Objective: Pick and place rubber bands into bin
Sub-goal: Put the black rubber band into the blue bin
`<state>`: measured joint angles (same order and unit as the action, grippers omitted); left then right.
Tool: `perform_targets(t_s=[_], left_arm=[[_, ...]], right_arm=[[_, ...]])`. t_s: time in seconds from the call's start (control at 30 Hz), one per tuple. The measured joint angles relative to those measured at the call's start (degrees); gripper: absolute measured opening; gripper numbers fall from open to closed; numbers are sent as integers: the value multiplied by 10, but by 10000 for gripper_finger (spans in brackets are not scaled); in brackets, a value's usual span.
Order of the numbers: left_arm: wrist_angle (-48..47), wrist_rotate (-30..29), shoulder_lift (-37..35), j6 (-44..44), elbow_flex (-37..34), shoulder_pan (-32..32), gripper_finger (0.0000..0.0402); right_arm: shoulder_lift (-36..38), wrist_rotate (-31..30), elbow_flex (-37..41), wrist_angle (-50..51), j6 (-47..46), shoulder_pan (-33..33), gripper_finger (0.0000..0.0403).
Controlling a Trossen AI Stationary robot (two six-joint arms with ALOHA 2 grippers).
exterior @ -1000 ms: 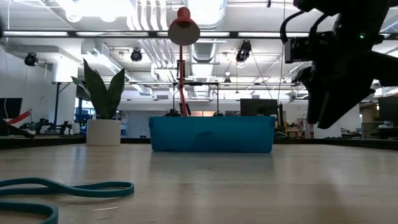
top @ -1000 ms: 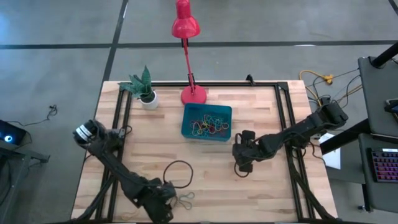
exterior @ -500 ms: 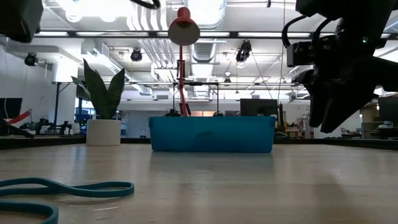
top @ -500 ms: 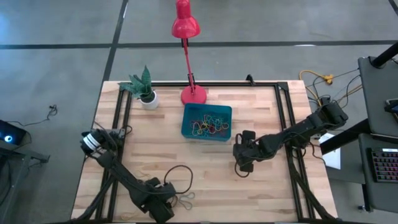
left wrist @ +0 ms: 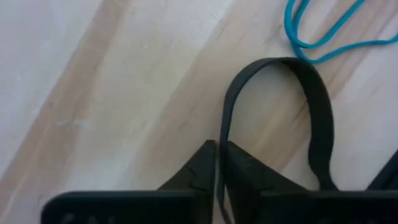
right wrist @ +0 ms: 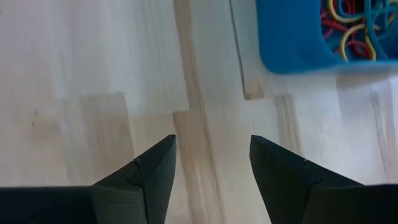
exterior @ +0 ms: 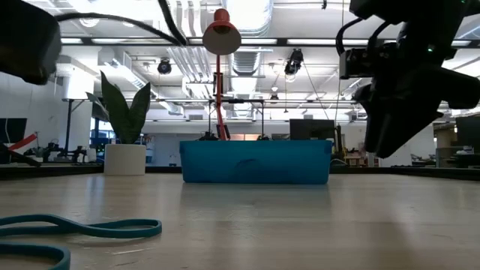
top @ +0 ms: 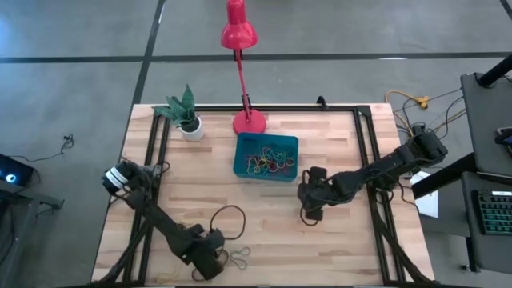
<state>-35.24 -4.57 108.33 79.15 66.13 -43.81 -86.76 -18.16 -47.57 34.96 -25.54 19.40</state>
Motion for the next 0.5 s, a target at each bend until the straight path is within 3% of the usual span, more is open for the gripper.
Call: perform_targets(t_s=[0.13, 0.3, 0.5], left_arm=[[29, 4, -19, -1, -3, 27, 3], [1, -135, -62, -6, 5, 67, 0], [0, -203, -147, -103, 3, 126, 0]], right_arm=[[0, 0, 0, -15, 27, 0, 192], [0, 0, 0, -26, 29, -4, 192], [0, 2, 0, -84, 37, -3, 192]])
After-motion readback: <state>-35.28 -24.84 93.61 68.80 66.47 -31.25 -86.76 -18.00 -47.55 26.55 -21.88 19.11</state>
